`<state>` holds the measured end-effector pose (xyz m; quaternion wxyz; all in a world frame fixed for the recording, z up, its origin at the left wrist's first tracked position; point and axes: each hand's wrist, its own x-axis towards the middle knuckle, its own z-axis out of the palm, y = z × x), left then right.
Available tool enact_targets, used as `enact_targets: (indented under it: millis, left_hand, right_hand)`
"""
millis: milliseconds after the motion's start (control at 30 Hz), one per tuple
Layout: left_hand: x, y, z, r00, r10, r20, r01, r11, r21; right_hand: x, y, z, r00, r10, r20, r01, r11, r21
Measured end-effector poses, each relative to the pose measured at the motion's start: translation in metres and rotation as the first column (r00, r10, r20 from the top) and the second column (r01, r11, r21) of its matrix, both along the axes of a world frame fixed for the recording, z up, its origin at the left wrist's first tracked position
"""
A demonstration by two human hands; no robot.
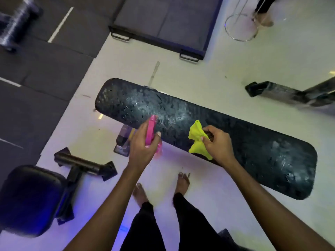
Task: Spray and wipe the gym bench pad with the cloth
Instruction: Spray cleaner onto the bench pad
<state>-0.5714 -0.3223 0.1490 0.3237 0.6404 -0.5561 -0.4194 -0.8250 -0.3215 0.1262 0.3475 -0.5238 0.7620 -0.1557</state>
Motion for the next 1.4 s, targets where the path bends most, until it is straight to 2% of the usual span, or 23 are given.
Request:
enact_targets:
  millis: [133, 233, 300, 500, 667, 767, 833, 933, 1067, 1167, 1300, 1400]
  left_hand:
    - [-0.058, -0.027, -0.032, 0.996, -0.083, 0.011, 0.083, 0.996, 0.043]
    - [-0.086, -0.046, -0.057, 0.984, -0.168, 0.060, 0.165, 0.985, 0.045]
    - [-0.099, -0.059, -0.073, 0.975, -0.217, 0.051, 0.214, 0.976, 0.044]
    - [-0.110, -0.082, -0.123, 0.974, -0.227, 0.023, 0.225, 0.972, 0.063]
    - [-0.108, -0.093, -0.144, 0.992, -0.121, -0.031, 0.121, 0.993, -0.004]
    - [-0.105, -0.096, -0.145, 0.991, -0.059, -0.122, 0.061, 0.998, 0.011]
    - [-0.098, -0.096, -0.143, 0.983, -0.027, -0.179, 0.035, 0.998, 0.045]
    - [-0.077, -0.096, -0.144, 0.979, 0.017, -0.204, -0.002, 0.998, 0.070]
    - [-0.033, -0.096, -0.161, 0.986, 0.112, -0.124, -0.107, 0.993, 0.047]
    - [0.004, -0.097, -0.178, 0.977, 0.208, -0.036, -0.207, 0.978, 0.028]
    - [0.056, -0.093, -0.217, 0.931, 0.354, 0.090, -0.361, 0.929, 0.077]
    - [0.090, -0.090, -0.236, 0.896, 0.428, 0.117, -0.440, 0.892, 0.109]
  right_hand:
    - [-0.054, -0.013, -0.027, 0.987, -0.053, -0.153, 0.057, 0.998, 0.023]
    - [-0.069, -0.013, -0.059, 0.940, -0.011, -0.341, 0.000, 0.999, -0.032]
    - [-0.066, -0.011, -0.090, 0.921, 0.038, -0.387, -0.049, 0.999, -0.020]
    - [-0.049, 0.001, -0.198, 0.861, 0.300, -0.411, -0.196, 0.941, 0.276]
    - [-0.033, 0.012, -0.234, 0.840, 0.214, -0.499, -0.124, 0.970, 0.208]
    - [-0.021, 0.009, -0.236, 0.839, 0.183, -0.513, -0.096, 0.977, 0.192]
    - [-0.008, -0.002, -0.235, 0.842, 0.195, -0.504, -0.134, 0.979, 0.154]
    - [0.020, -0.033, -0.238, 0.841, 0.291, -0.456, -0.276, 0.956, 0.101]
    - [0.063, -0.088, -0.252, 0.761, 0.450, -0.466, -0.460, 0.882, 0.100]
    - [0.095, -0.119, -0.262, 0.708, 0.501, -0.498, -0.540, 0.838, 0.075]
    - [0.139, -0.143, -0.274, 0.635, 0.566, -0.525, -0.654, 0.756, 0.025]
    - [0.175, -0.159, -0.284, 0.594, 0.599, -0.537, -0.703, 0.711, 0.016]
